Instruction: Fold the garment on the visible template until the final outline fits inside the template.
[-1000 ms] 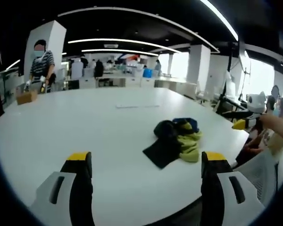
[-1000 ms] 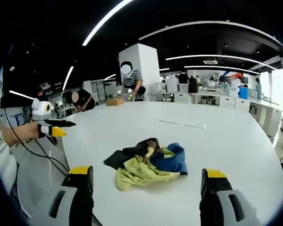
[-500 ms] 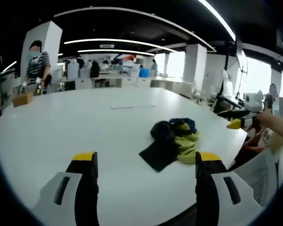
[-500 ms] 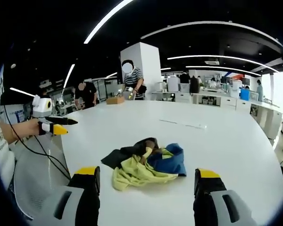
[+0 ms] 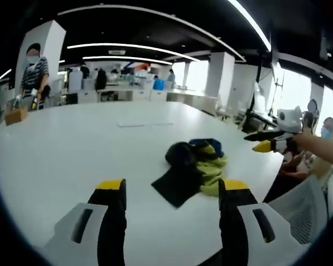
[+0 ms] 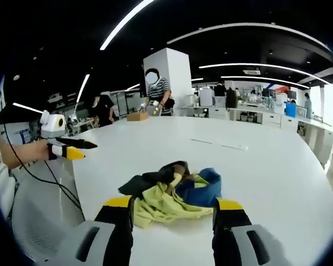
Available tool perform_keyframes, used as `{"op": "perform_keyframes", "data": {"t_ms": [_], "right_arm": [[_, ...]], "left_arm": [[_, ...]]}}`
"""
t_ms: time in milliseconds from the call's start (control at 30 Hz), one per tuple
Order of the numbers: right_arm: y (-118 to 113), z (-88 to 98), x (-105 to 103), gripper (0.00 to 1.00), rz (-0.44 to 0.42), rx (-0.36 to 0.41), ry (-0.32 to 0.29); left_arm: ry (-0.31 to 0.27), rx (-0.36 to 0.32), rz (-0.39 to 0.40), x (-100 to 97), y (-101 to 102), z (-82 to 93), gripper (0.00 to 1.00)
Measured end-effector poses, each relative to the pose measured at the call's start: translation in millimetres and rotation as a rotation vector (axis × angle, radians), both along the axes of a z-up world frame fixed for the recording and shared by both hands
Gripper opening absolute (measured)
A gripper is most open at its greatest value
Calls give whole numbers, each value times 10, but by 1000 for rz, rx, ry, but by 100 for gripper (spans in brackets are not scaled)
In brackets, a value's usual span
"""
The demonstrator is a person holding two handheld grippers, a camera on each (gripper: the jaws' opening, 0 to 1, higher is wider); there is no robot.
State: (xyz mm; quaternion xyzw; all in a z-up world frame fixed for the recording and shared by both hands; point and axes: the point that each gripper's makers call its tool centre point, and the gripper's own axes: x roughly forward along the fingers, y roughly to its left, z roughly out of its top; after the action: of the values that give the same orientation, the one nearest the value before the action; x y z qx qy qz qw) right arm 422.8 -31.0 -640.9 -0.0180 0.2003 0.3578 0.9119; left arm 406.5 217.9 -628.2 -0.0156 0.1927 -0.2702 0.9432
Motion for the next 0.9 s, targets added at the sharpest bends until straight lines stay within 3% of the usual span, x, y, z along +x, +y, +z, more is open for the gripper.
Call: {"op": "perform_keyframes", "data": {"t_ms": [233, 467, 900], "right_arm": [[144, -64, 81, 37, 35, 3, -3], [213, -168, 215, 31, 46, -35, -7], [272, -488, 455, 12, 44, -91, 33]], "left_arm": [[4, -3, -24, 101, -149, -76, 56], [-21, -29, -72, 195, -345, -104, 45], [26, -24, -149, 415, -596, -315, 33]]}}
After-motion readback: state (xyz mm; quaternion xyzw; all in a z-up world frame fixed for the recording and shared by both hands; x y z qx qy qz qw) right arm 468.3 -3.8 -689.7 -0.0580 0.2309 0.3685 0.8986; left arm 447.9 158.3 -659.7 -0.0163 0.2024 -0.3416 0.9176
